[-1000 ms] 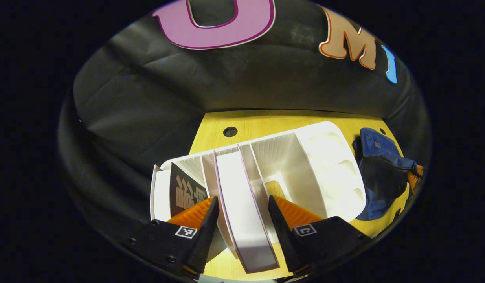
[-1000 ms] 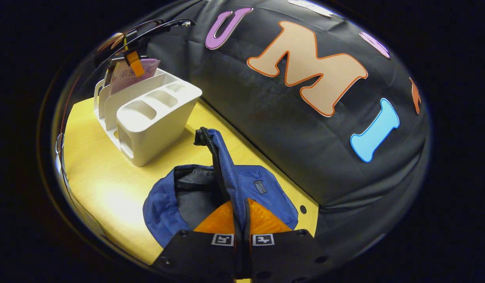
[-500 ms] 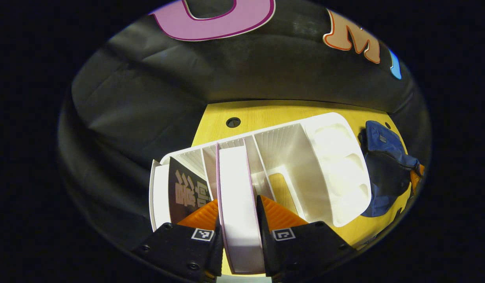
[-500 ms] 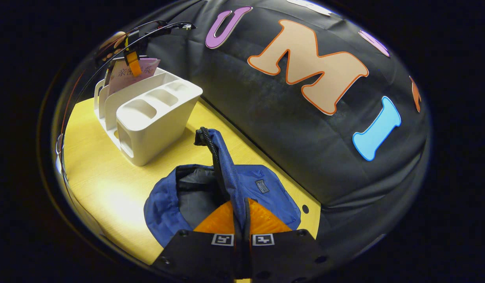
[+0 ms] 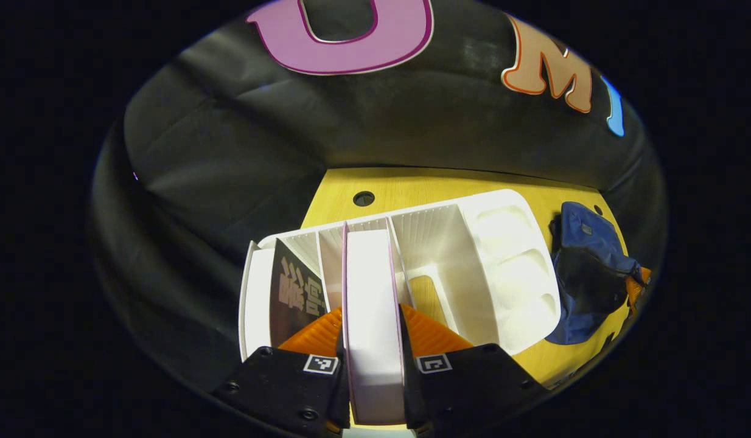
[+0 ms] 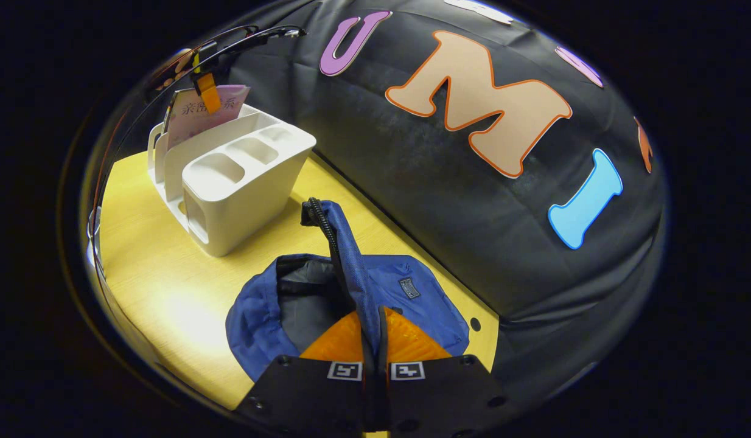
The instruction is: Open the schoolbag, grab two books from the bookshelf and put them into the schoolbag.
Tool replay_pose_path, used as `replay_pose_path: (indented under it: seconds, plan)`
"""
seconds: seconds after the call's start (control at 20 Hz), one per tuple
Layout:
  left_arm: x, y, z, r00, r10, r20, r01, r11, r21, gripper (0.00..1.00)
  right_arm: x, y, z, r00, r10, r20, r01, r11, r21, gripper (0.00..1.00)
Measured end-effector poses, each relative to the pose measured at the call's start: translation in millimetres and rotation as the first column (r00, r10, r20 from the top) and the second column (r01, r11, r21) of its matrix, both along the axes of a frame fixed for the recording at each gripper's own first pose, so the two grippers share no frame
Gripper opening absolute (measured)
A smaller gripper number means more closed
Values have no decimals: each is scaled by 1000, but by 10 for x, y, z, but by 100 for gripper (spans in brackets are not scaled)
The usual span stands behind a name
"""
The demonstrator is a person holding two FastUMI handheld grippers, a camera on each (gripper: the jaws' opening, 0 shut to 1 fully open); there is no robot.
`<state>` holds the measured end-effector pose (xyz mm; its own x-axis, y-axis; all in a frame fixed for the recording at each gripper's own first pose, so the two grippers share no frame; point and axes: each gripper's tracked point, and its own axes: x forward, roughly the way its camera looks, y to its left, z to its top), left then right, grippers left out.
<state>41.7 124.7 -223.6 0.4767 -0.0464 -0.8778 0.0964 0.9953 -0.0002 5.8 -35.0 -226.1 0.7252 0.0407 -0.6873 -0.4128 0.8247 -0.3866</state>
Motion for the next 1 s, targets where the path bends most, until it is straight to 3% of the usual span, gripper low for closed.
replay_pose_path:
  seconds: [0.25,1.0]
  plan:
    - [-13,33,274,999,5,52,-5,1000,3,32,-10,15,-19,1000,11,-3,-11,1000,4,3]
    - [-137,249,1239,950,190,248,-163,979,-126,31,-61,29,-17,999,54,-10,-54,999,9,3]
